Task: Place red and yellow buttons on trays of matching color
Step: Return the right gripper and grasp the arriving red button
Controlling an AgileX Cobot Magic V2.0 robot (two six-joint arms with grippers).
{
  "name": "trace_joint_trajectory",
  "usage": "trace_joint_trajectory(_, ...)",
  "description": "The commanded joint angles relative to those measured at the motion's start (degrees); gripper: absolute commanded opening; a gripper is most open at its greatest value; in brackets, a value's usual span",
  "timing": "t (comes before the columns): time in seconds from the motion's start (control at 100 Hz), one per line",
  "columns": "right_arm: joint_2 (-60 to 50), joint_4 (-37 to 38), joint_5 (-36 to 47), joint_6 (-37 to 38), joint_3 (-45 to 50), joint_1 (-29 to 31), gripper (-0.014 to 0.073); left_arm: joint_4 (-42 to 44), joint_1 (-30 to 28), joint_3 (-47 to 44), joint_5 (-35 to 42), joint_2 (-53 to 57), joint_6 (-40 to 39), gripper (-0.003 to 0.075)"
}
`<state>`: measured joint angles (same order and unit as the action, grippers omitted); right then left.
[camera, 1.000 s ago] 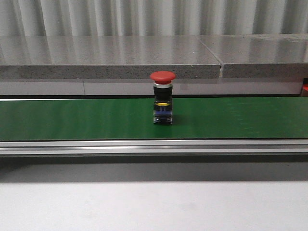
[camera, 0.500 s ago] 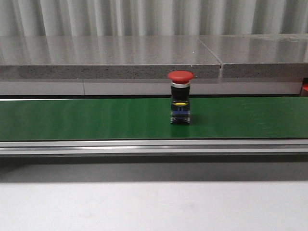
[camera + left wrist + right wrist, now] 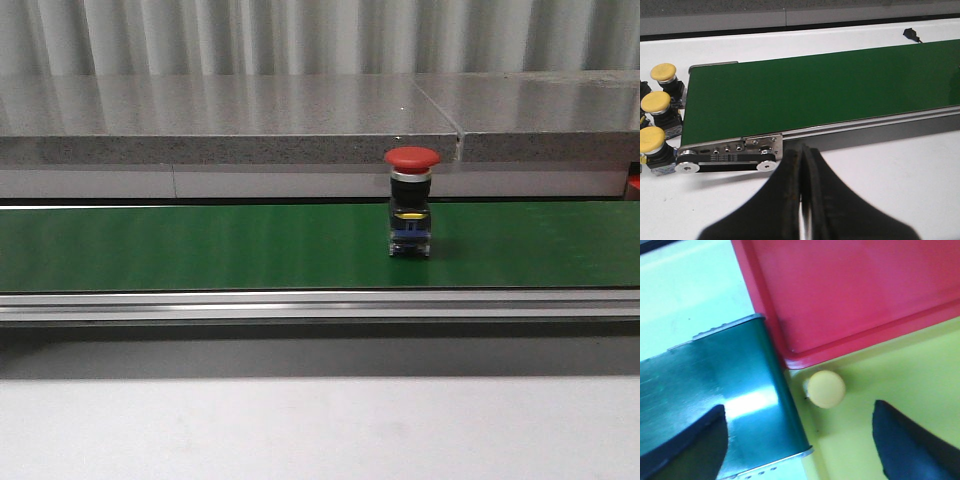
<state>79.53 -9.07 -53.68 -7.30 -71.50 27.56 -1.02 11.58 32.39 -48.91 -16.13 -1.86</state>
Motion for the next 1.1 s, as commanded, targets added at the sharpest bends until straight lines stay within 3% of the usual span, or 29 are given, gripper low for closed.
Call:
trace_joint_trajectory(0.0,-3.8,-1.3,-0.1,-0.2,-1.6,-2.2,0.0654,-0.2,0.3,1.5,3.8,-0.6,0.1,-0.002)
trace_joint_trajectory(0.69,-3.2,-3.3,-6.0,-3.2,-1.8,-30.5,0.0654,-0.2,0.3,1.5,3.8,-0.6,0.1,-0.002)
trace_joint_trajectory(0.9,0.6,-3.3,-5.9,-3.3,-1.8,-35.6,0.0654,-0.2,0.3,1.5,3.8,-0.6,0.1,-0.002)
trace_joint_trajectory(1.09,4.4,-3.6,-4.8,-3.3,-1.8,-36.8,0.0654,-0.2,0.3,1.5,3.8,-0.6,0.1,-0.002)
